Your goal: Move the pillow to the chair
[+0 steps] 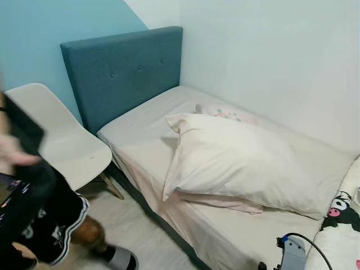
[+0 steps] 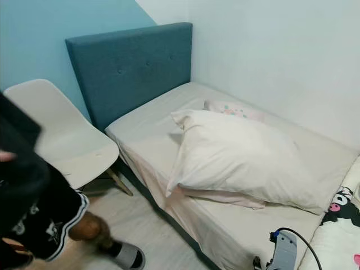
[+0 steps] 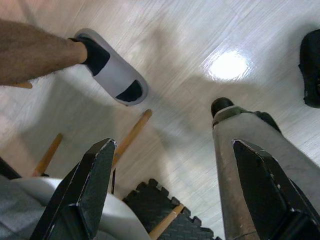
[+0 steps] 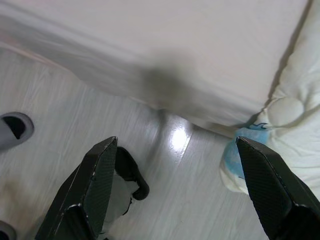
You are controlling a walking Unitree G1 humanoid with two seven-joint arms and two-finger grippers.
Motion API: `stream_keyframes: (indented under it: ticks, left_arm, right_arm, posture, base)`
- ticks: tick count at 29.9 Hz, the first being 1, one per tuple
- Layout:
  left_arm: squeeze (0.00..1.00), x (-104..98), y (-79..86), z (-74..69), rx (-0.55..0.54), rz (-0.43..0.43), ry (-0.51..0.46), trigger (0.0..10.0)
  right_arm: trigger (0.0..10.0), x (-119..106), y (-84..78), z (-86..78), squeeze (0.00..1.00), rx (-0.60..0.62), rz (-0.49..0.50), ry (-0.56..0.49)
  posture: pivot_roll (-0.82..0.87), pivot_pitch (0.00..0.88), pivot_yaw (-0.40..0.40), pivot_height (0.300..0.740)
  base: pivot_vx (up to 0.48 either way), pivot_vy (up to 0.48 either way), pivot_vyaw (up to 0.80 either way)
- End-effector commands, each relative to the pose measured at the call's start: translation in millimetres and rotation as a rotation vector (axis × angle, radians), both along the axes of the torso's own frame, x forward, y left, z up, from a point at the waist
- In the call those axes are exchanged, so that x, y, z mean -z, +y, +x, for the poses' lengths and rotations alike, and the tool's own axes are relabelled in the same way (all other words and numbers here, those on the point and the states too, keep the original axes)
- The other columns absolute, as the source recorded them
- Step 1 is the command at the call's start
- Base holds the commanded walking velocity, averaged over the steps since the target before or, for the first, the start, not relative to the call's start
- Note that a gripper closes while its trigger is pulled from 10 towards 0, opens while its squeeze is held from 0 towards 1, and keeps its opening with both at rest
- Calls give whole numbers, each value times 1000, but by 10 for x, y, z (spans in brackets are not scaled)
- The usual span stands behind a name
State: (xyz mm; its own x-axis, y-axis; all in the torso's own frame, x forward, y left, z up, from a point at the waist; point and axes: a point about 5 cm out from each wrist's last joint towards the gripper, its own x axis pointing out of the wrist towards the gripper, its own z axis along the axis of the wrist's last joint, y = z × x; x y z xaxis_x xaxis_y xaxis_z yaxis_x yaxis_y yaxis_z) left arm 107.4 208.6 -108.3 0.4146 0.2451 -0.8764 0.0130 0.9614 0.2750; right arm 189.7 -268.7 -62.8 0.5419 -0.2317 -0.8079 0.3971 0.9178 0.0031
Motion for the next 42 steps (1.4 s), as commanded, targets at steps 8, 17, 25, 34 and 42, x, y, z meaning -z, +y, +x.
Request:
stream_keyframes:
  ticks: [8, 17, 25, 34, 42]
  left_arm:
    - [0, 21, 36, -103, 13, 9, 35, 10000]
    - [0, -3, 88, -51, 14, 22, 13, 10000]
    - [0, -22, 172, -45, 15, 42, 13, 10000]
    - [0, -123, 302, 201, -59, 66, -62, 10000]
    - [0, -115, 242, 225, -51, 41, -65, 10000]
  right_arm:
    - [10000, 99, 19, -190, 0, -3, 9, 52]
    - [10000, 136, 111, -204, 0, -33, 19, 64]
    - [10000, 152, 198, -181, 0, -50, 34, 63]
    - [10000, 110, 370, 7, 0, -129, 57, 43]
    - [10000, 75, 348, 64, 0, -125, 46, 33]
  posture:
    - [-163, 15, -32, 740]
    - [-161, 43, -10, 740]
    - [-136, 62, -1, 740]
    - [-129, 50, -14, 740]
    - [-128, 68, -22, 740]
  base:
    - [0, 0, 0]
    - [0, 0, 0]
    - [0, 0, 0]
    - [0, 0, -490]
    - [0, 0, -731]
